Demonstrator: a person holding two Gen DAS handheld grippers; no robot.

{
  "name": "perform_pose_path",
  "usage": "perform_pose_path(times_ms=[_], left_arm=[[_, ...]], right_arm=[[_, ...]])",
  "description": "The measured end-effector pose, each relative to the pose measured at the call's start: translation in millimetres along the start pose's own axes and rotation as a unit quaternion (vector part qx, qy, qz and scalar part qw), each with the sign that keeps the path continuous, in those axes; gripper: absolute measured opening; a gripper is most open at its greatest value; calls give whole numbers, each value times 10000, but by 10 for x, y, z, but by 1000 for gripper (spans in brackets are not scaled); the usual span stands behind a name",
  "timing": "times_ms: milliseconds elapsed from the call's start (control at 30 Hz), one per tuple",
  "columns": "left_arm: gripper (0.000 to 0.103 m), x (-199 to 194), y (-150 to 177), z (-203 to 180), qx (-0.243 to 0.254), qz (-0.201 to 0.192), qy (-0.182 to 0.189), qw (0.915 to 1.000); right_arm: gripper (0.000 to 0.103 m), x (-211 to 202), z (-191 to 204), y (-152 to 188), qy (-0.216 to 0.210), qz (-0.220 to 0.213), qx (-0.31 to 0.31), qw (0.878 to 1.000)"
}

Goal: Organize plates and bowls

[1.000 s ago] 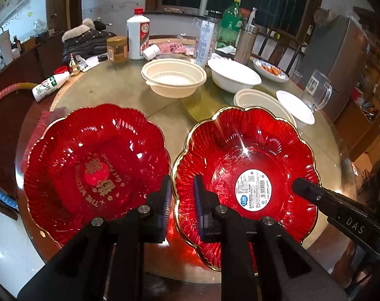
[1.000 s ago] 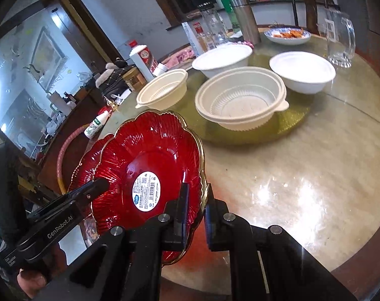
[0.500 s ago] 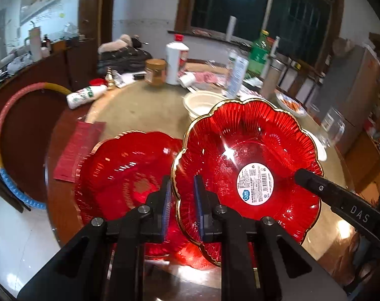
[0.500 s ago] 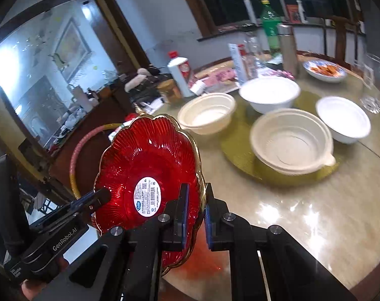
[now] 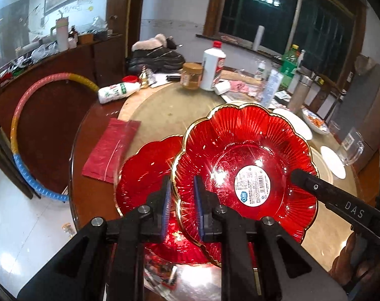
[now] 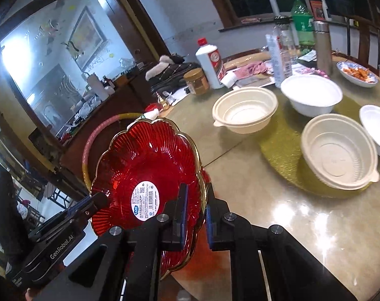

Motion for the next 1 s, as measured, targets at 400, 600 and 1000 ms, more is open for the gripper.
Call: perform_pose_path(times_ms=[400,600,1000], left_arm=[[14,394,112,402,-396,442,-496,9970],[14,491,182,484,-475,615,-596,9952],[14,560,209,511,-501,785,-672,9934]], right_arm=[[12,642,181,51,-70,526,-116,9985],[13,776,253,66,48,687,-279,9972],[15,971,236,127,326,1077,-459,9926]])
Point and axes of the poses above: each gripper's, at about its wrist camera, not at the fingertips, and x roughly the way its jaws point, z to its left, y to its underside, the point moved 3 cm from there along x, roughly the way its jaws point, and after that the axes turned 5 degrees about -x, right-handed, at the moved point
